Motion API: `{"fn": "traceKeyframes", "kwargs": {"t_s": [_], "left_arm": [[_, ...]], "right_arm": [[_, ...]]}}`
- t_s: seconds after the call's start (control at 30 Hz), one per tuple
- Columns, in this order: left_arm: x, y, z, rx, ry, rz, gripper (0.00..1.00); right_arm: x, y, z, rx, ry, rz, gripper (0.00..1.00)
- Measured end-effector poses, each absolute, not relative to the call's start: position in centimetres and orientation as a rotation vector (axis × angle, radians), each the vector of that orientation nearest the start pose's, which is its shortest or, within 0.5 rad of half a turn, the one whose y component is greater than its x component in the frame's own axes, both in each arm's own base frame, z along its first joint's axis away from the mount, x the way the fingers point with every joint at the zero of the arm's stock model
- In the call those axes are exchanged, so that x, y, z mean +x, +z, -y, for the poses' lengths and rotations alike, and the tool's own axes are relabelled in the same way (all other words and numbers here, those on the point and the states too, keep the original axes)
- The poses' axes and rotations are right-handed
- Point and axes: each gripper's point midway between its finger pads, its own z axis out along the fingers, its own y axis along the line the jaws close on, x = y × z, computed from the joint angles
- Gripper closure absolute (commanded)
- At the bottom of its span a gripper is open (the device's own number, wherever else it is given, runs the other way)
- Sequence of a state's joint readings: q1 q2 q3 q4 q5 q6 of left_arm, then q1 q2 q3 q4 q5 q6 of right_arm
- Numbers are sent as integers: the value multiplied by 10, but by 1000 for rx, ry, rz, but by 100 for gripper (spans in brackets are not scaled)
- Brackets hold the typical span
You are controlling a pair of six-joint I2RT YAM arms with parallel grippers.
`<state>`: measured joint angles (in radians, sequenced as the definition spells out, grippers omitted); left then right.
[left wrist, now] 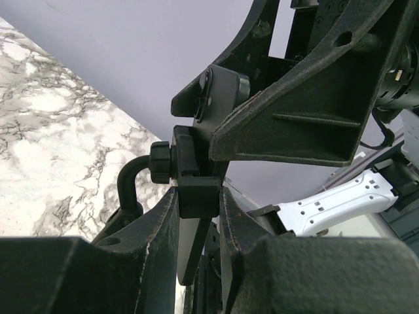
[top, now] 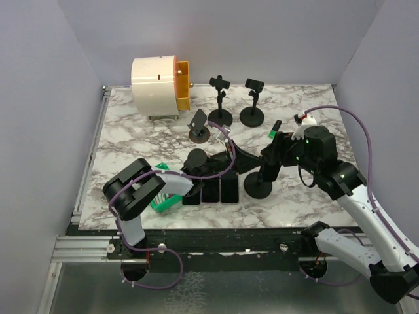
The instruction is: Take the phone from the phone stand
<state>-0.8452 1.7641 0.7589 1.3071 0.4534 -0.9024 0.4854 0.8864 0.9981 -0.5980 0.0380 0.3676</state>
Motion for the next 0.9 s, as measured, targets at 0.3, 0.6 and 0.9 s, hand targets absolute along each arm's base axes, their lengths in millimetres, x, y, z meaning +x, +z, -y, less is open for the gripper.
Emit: {"fn": "traceKeyframes", "kwargs": {"t_s": [0.3,0.6,0.9], "left_arm": [[230,237,421,423,-1759,-1461,100],[228,237,422,449,-1776,-1448,100],[222,234,424,470,-1826,-1433,100]], "right_arm": [[251,256,-147,-151,517,-2083,100],[247,257,-147,-200,521,-2067,100],[241,255,-146,-247,521,-2055,100]]}}
